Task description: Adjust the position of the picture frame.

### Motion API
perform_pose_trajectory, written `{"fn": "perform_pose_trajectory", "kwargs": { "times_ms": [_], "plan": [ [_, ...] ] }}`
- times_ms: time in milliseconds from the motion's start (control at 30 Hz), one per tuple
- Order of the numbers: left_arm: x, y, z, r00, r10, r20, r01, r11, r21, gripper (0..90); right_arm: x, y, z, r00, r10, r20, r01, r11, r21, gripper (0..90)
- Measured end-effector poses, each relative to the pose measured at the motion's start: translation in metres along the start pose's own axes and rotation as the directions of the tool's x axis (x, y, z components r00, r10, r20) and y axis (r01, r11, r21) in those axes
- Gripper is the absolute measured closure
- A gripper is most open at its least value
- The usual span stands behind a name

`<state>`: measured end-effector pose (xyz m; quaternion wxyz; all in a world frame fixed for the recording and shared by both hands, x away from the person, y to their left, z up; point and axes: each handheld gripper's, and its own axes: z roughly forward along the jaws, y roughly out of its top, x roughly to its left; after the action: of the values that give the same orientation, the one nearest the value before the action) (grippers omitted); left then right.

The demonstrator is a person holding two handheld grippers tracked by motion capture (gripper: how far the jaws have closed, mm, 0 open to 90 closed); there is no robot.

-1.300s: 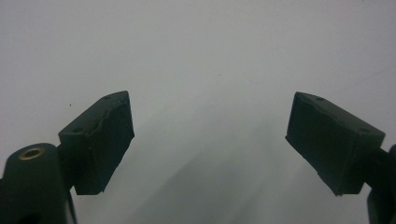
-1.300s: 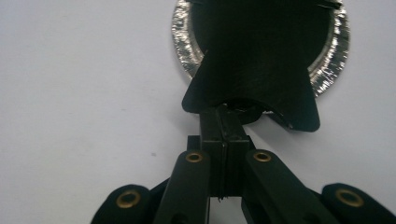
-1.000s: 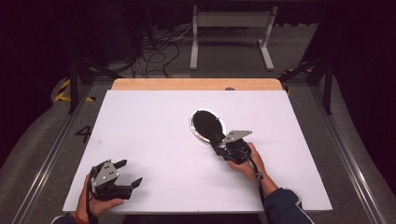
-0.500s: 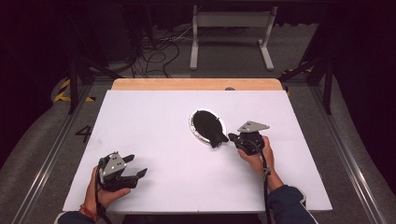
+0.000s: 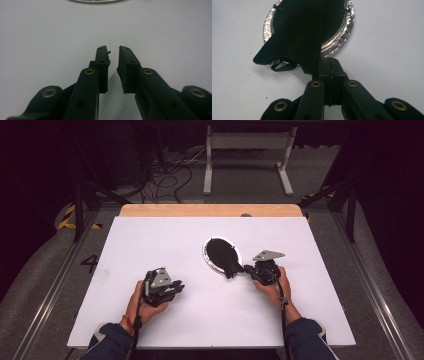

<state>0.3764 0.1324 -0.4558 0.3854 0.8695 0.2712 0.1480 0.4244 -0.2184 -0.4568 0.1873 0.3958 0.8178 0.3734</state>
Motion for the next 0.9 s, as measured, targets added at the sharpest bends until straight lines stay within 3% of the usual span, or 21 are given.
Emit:
{"fn": "perform_pose_trajectory", "kwargs": {
  "times_ms": [133,333,533,733,900],
  "plan": [
    [-0.001,0.017,0.019,1.0000,0.000,0.010,0.000,1.0000,0.006,84.6,0.006,0.001,0.002,0.9979,-0.029,-0.058,0.030,1.000,0.011,90.0],
    [0.001,0.025,0.030,0.9989,-0.030,0.036,0.030,0.9996,-0.002,84.9,0.015,0.001,0.003,0.9930,-0.040,-0.111,0.043,0.999,0.019,90.0],
    [-0.003,0.029,0.041,0.9986,-0.015,0.051,0.014,0.9996,0.023,83.8,0.026,0.001,0.003,0.9890,-0.059,-0.135,0.062,0.998,0.021,90.0],
    [0.001,0.029,0.042,0.9987,-0.012,0.050,0.011,0.9996,0.025,82.7,0.043,0.000,0.004,0.9839,-0.110,-0.141,0.111,0.994,0.005,90.0],
    [0.002,0.029,0.045,0.9985,-0.014,0.053,0.013,0.9995,0.030,82.1,0.047,0.001,0.006,0.9826,-0.102,-0.155,0.103,0.995,0.002,90.0]
  ]
}}
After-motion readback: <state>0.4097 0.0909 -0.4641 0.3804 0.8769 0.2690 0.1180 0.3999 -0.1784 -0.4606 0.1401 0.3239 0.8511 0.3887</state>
